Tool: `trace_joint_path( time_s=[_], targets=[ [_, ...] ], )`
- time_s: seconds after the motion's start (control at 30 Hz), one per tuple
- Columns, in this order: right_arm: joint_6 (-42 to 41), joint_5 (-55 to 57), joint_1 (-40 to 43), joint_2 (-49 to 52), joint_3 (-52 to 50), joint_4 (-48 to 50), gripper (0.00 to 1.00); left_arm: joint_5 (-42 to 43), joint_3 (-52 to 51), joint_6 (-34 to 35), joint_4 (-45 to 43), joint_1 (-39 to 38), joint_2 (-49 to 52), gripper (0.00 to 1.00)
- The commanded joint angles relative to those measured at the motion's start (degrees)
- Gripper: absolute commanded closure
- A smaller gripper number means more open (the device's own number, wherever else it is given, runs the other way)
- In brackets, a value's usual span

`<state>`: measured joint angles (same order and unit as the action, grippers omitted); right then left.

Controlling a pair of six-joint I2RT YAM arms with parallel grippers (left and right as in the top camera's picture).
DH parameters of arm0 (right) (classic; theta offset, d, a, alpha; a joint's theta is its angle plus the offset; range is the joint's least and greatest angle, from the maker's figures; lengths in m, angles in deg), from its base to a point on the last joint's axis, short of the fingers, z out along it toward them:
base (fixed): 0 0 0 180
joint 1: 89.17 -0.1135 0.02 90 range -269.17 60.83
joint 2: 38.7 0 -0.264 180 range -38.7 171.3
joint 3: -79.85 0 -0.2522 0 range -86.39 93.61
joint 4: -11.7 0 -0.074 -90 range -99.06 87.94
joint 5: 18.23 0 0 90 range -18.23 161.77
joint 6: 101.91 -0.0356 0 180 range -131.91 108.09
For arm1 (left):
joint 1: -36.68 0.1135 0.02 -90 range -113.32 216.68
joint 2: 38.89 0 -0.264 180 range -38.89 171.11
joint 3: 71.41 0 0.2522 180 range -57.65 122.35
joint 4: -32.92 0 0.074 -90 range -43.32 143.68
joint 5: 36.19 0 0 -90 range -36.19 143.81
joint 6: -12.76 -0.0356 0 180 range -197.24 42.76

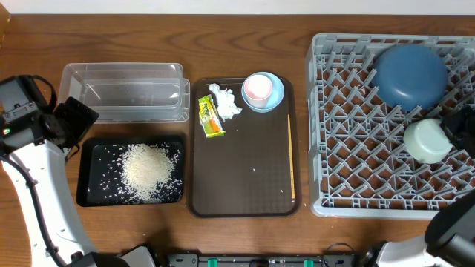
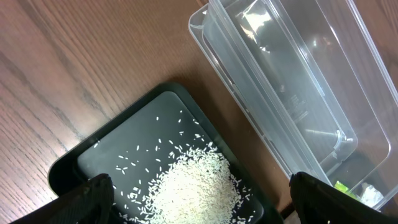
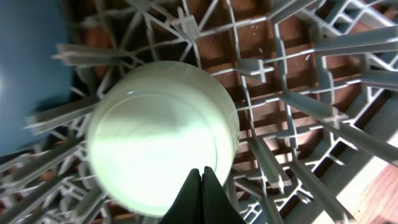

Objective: Sort waste into correct bins and load items into the dishwasher rack

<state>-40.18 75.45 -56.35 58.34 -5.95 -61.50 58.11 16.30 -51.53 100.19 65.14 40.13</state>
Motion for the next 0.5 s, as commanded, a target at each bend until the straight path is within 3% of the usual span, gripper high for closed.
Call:
trace_joint_path(
  time_s=[0.0,0.1,0.17,0.27,0.3,0.33,0.47],
  targets=[
    [-1.11,-2.69,0.11,-6.58,-0.09,-0.44,0.99,-0.28,-0.28,0.33,0.04,0.24,0.28,0.07],
    [5.16,-19.93,-0.59,-13.84,-0.09,0.42,0.98,-0.28,-0.28,0.33,0.02,0.24,0.28,0.07],
    [9.07,-29.05,-2.01,-17.42,-0.09,1.75,0.9,-0.28,-0.28,0.33,0.04,0.24,0.28,0.07],
    [12.9,-37.97,-6.49,-22.34,-0.09,4.02,0.24,-0.28,-0.28,0.33,0.04,0.24,0.28,0.07],
    [13.22,-38.6,-8.44,-23.45,-0.09,4.74,0.09,-0.28,-0.28,0.33,0.04,0.24,0.28,0.07],
    [13.6,-38.56,-10.62,-24.37,-0.09,5.31,0.02,-0.28,-0.28,0.33,0.02,0.24,0.28,0.07],
    [20.22,-37.59,-23.15,-25.62,-0.11,7.87,0.01,-0.28,-0.28,0.33,0.04,0.24,0.28,0.07]
  ],
)
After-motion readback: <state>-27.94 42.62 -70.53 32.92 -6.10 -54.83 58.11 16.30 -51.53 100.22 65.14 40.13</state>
